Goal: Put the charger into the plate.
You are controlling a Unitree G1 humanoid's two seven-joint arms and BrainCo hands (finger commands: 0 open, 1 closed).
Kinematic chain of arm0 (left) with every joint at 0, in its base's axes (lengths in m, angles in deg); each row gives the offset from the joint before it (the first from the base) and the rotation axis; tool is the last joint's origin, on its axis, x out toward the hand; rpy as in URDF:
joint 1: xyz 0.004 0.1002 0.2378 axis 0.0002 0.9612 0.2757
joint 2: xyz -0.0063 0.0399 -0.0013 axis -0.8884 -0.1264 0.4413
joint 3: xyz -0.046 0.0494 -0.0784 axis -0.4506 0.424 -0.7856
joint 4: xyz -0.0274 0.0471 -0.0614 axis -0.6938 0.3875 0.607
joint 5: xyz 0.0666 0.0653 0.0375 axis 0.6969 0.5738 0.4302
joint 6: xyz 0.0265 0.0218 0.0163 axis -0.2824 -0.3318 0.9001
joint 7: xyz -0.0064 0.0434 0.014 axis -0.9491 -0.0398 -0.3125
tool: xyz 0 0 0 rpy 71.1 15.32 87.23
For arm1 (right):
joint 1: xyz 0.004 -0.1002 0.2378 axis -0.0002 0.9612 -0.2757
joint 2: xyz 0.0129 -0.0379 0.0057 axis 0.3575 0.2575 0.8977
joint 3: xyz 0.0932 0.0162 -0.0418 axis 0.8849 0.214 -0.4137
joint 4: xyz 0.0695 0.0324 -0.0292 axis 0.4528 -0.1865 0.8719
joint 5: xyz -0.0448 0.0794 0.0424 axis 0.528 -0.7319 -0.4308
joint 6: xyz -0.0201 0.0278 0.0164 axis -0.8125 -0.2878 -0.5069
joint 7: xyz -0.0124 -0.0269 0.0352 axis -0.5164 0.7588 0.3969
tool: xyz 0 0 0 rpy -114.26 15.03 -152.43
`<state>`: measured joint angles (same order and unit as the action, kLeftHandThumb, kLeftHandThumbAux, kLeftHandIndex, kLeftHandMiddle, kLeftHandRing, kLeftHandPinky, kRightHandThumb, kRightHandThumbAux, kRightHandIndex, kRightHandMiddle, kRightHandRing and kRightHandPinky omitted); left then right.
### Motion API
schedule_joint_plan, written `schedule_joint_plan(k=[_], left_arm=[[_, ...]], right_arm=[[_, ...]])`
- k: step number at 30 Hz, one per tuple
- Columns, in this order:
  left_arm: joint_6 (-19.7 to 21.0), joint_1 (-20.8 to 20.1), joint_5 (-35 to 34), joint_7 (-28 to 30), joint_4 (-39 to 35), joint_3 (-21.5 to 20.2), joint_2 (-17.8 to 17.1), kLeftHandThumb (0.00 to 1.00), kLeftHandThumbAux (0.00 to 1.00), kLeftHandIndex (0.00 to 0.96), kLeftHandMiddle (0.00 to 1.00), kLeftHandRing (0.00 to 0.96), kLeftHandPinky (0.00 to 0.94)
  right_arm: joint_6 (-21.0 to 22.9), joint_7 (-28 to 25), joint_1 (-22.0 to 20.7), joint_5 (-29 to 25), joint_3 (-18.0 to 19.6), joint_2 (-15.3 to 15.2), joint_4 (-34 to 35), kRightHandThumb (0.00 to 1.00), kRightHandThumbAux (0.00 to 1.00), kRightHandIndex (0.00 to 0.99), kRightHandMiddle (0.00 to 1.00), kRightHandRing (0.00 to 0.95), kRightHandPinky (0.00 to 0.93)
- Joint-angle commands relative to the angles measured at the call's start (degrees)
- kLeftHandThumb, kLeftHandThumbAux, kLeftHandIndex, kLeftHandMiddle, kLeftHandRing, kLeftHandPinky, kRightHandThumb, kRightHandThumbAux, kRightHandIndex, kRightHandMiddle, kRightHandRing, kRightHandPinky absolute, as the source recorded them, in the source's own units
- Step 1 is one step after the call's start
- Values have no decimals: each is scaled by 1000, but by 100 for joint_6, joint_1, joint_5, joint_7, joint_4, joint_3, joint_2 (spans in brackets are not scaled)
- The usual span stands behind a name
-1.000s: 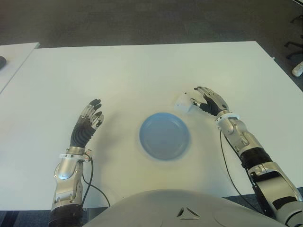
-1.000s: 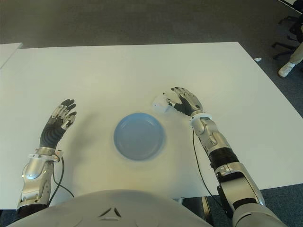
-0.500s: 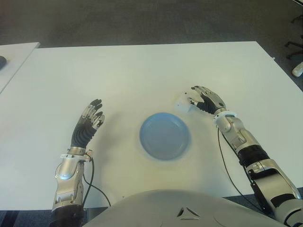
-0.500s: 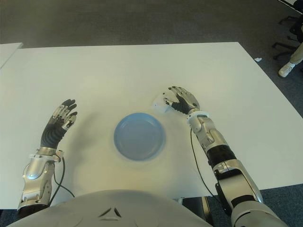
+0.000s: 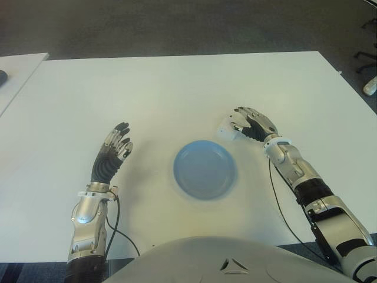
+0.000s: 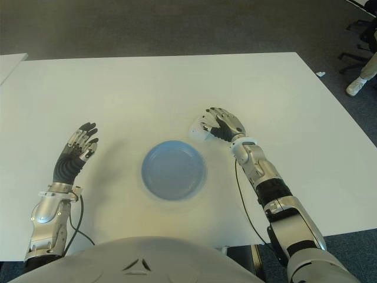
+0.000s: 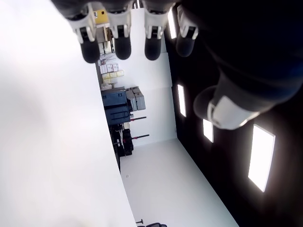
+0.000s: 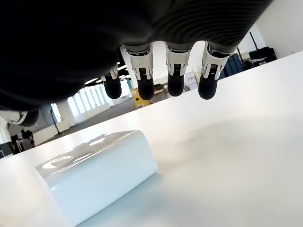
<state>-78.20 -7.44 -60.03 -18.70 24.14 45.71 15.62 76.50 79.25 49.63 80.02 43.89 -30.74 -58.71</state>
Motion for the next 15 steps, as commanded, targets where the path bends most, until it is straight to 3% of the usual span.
schedule_joint_plan(k=[1,15], left_arm=[[104,70,42,-84,-54,26,33,396,594,65,83,85,130],[174,154,58,-131,-221,70,47,396,594,65,83,85,130]], right_arm=[[-19,-48,-57,50,-80,26,-46,267,129,0,0,0,0],[-102,-2,-76,86,-221,44,-121,286,126,0,0,0,0]])
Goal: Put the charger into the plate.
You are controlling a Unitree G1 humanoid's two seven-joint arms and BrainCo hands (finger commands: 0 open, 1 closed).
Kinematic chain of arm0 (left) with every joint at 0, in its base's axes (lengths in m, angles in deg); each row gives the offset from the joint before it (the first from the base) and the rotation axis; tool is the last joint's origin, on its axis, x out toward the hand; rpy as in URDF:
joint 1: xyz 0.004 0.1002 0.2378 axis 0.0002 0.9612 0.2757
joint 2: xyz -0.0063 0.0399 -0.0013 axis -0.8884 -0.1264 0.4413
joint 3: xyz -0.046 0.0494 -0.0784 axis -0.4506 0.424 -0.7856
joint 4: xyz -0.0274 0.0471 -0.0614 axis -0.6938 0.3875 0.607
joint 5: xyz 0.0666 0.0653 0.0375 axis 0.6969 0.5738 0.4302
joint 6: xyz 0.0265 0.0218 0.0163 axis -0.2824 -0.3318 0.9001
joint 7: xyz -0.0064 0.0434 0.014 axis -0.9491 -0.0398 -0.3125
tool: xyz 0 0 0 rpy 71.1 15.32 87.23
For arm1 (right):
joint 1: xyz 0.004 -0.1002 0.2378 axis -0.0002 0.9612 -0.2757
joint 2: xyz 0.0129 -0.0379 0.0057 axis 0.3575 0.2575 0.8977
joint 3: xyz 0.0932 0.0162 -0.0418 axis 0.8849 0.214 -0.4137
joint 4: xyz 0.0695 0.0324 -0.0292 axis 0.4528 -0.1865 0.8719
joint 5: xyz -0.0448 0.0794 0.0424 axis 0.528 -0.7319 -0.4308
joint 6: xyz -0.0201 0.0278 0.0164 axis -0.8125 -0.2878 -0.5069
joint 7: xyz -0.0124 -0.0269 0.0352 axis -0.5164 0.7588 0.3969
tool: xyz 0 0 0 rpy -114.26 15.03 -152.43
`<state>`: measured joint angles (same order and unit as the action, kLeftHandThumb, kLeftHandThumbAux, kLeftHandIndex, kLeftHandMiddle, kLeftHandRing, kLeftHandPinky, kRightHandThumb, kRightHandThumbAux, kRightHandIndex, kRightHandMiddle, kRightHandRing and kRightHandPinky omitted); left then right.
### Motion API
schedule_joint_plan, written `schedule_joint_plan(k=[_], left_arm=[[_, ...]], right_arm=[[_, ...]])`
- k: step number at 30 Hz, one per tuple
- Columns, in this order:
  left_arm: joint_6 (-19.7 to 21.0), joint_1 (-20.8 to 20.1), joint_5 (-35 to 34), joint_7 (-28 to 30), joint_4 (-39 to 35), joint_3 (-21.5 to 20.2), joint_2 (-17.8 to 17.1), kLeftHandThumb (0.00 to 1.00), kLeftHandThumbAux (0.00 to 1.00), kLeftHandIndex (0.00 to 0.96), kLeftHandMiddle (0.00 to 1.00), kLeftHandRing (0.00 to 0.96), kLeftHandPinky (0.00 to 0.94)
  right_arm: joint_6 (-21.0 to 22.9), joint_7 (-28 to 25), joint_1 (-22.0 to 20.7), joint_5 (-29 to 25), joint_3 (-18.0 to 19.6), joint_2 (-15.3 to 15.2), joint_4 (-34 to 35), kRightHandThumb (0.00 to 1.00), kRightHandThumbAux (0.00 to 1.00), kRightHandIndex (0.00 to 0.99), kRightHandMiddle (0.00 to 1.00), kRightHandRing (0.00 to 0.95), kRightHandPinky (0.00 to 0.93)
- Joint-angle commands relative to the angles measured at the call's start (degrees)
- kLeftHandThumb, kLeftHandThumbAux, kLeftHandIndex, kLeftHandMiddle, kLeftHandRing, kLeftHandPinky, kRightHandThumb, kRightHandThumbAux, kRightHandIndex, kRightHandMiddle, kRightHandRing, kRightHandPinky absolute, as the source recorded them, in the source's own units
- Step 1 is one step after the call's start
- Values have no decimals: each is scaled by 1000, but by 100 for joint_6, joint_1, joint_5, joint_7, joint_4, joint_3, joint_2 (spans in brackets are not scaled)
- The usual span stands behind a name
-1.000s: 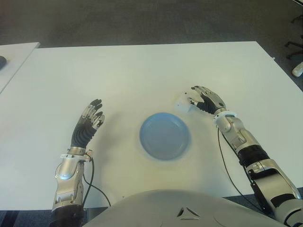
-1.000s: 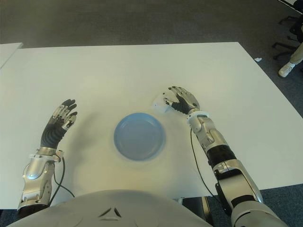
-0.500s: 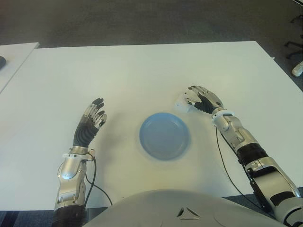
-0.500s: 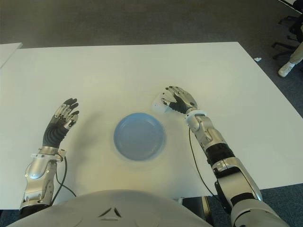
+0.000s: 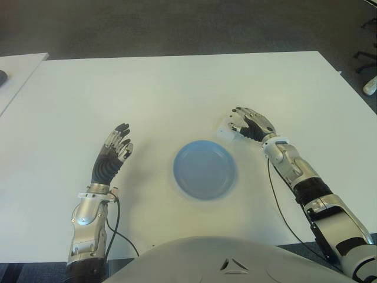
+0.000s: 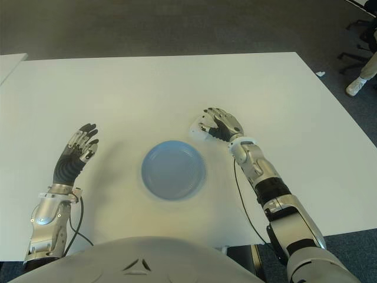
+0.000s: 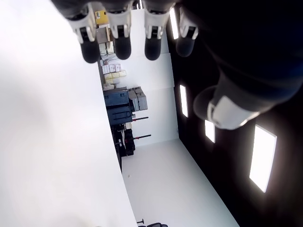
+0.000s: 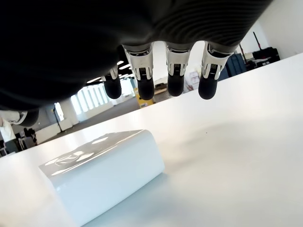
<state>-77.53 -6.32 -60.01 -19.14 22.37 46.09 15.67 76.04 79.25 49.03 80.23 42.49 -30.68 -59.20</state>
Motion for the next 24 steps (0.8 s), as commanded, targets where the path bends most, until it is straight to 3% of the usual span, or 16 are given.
schedule_joint_plan(k=[1,10,24], left_arm=[[112,50,58,-91,-59,36,44,396,594,65,83,85,130],[161,101,63,-117,-163,58,48,396,594,65,83,85,130],[245,169,58,-127,-322,62,52,396,594,65,83,85,130]], right_arm=[[-57,-3,-11,64,-84,37,-65,288,125,0,0,0,0],[-41,26,49,66,-98,76,9,290,114,0,0,0,0],[-20,480,55,170,-174,287,-371,332,106,0,0,0,0]])
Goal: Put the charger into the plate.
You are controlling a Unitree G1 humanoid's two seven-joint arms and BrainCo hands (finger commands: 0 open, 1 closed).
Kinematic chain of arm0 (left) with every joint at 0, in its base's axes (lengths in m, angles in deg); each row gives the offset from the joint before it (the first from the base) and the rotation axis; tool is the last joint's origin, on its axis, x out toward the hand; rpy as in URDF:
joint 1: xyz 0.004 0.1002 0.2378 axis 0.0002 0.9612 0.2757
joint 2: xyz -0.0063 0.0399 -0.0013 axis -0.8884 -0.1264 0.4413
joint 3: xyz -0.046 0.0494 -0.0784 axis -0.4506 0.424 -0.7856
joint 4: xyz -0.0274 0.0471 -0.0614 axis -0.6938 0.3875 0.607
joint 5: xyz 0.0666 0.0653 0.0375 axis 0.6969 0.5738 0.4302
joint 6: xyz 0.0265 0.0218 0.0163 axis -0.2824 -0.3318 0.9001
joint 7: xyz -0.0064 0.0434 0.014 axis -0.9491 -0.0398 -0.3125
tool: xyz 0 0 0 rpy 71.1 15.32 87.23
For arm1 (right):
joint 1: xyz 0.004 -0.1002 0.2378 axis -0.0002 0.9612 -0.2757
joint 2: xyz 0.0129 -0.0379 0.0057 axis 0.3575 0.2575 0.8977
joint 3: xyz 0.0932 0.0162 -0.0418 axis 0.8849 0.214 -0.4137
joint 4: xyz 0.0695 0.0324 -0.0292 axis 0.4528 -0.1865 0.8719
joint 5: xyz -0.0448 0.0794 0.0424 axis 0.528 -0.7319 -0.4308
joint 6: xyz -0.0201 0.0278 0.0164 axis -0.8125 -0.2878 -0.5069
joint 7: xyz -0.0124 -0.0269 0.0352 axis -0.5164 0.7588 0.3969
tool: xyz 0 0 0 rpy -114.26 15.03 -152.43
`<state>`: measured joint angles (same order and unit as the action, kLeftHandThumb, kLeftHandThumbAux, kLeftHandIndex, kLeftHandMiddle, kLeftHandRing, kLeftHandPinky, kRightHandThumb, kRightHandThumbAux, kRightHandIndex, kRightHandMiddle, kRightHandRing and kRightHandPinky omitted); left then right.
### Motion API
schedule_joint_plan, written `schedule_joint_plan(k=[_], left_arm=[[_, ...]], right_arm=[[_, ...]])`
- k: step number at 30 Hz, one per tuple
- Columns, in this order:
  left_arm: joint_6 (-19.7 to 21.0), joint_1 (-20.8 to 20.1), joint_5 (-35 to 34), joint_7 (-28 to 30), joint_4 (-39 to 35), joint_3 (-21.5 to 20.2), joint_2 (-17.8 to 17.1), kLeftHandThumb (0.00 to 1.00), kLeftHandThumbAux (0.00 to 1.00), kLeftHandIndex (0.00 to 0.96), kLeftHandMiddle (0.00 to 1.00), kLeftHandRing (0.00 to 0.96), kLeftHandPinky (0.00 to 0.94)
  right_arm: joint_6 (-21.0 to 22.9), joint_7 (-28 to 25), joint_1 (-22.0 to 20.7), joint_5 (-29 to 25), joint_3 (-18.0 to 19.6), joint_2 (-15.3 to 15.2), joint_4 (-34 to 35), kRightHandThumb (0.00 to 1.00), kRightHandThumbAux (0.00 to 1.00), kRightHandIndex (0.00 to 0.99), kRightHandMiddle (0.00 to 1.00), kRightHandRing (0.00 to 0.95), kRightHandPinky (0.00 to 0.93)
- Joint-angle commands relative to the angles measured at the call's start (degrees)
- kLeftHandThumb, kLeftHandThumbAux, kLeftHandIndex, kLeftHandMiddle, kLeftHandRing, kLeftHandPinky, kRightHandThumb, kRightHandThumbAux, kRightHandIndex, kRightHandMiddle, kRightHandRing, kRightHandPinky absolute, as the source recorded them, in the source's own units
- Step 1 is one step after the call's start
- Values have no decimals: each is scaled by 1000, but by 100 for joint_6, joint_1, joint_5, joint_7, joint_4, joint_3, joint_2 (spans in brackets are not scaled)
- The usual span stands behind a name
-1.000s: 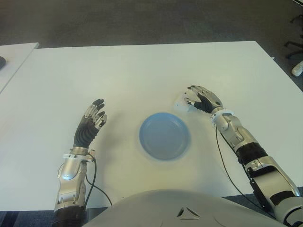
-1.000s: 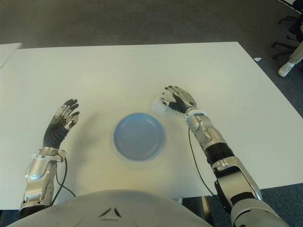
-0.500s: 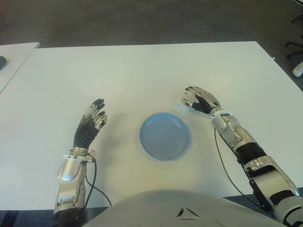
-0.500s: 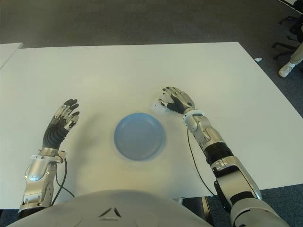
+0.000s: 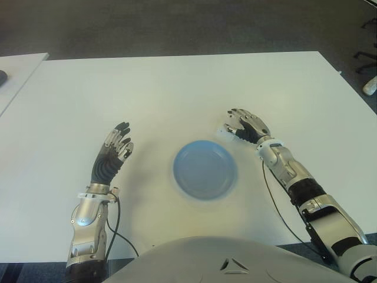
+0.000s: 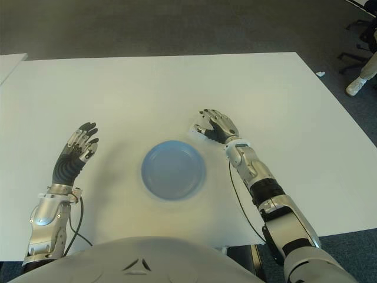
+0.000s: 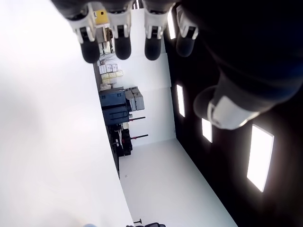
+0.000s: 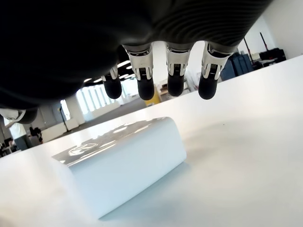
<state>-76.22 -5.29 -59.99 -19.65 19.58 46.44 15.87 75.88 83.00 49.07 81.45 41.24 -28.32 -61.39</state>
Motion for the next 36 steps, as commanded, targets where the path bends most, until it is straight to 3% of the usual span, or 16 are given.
schedule_joint_plan(k=[1,14,36], left_arm=[[118,68,56,-76,-49,26,32,396,594,65,83,85,130],[172,116,31,-63,-146,5,21,396,594,65,83,85,130],[230,184,-53,-3,-250,-75,-29,396,594,65,83,85,130]], right_arm=[[-6,137,46,51,-54,65,-187,333,106,0,0,0,0],[-20,352,40,32,-112,172,-421,335,114,0,0,0,0],[328,25,281,-224,35,202,-250,307,115,0,0,0,0]])
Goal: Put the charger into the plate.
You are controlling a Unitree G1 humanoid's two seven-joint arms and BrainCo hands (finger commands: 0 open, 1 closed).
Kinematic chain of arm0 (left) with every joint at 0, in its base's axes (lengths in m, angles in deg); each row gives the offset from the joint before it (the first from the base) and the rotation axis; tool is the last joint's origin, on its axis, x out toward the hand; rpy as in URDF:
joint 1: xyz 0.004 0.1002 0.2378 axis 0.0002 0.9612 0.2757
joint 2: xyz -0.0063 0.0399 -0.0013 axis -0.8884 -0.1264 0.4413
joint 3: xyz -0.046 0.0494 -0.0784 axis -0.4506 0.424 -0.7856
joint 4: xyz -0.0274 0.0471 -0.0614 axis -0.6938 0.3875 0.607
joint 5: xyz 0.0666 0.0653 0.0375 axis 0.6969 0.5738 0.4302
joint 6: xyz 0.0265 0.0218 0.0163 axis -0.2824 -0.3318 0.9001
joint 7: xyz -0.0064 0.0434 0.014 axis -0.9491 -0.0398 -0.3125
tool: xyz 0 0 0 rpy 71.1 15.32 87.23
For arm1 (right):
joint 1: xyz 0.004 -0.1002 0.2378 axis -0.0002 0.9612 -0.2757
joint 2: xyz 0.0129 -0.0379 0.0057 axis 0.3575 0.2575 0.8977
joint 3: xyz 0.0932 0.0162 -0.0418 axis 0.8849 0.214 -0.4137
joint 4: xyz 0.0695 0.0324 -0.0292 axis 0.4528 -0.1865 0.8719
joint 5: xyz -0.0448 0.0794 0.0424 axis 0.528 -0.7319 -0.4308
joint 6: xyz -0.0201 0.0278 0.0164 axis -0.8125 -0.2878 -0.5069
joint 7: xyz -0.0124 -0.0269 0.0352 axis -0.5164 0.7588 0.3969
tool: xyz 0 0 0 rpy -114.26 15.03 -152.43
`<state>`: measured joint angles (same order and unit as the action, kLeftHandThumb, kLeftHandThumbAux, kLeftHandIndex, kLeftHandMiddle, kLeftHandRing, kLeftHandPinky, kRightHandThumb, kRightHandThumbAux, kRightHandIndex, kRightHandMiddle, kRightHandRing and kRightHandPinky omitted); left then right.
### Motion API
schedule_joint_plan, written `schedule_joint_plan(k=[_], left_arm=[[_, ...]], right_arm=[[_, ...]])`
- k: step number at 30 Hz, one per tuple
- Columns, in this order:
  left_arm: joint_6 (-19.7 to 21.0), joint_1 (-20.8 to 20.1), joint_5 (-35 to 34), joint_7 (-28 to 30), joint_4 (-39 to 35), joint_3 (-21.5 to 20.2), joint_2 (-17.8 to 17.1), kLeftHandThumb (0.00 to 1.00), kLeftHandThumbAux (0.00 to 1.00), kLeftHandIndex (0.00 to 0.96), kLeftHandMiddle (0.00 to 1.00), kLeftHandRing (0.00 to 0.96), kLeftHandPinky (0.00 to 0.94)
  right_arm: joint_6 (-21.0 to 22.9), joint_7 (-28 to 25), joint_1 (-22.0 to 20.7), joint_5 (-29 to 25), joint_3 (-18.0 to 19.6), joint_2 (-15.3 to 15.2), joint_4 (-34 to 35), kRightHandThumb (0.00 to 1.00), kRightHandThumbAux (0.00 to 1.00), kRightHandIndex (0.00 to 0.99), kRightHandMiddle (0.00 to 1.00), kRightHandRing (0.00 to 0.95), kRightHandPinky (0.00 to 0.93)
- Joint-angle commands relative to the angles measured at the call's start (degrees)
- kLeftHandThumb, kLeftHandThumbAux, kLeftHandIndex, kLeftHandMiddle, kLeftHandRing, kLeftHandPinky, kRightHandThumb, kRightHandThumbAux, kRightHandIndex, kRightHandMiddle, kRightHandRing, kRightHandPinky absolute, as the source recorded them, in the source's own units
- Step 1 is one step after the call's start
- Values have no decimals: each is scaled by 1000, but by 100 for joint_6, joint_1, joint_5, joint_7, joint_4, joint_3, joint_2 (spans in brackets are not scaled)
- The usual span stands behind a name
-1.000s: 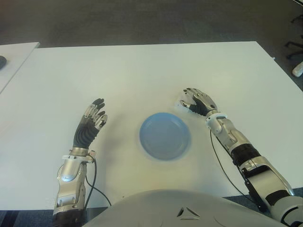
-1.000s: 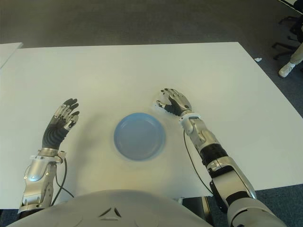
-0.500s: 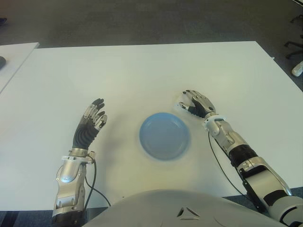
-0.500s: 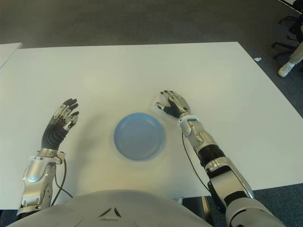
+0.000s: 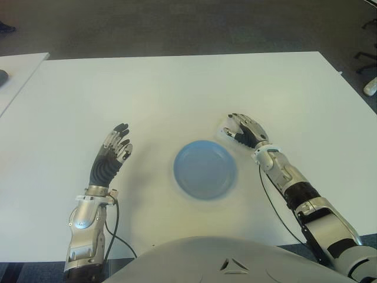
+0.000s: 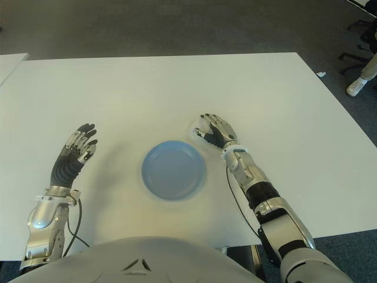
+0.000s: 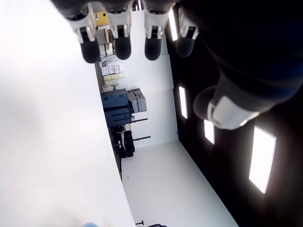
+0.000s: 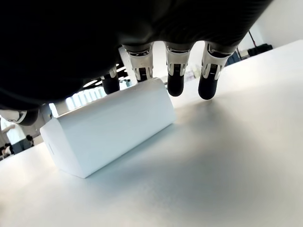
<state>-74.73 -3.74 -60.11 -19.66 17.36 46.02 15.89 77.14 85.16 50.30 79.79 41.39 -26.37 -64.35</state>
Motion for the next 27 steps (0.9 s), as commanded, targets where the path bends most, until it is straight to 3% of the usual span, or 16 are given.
schedule_joint_plan(k=[1,27], left_arm=[[80,30,-45,1,-27,-36,-33,396,594,65,83,85,130],[91,93,-140,30,-89,-74,-101,396,594,65,83,85,130]], right_arm=[[232,-214,171,-53,25,4,69,307,114,0,0,0,0],[466,-335,442,-46,161,-42,404,332,108,0,0,0,0]])
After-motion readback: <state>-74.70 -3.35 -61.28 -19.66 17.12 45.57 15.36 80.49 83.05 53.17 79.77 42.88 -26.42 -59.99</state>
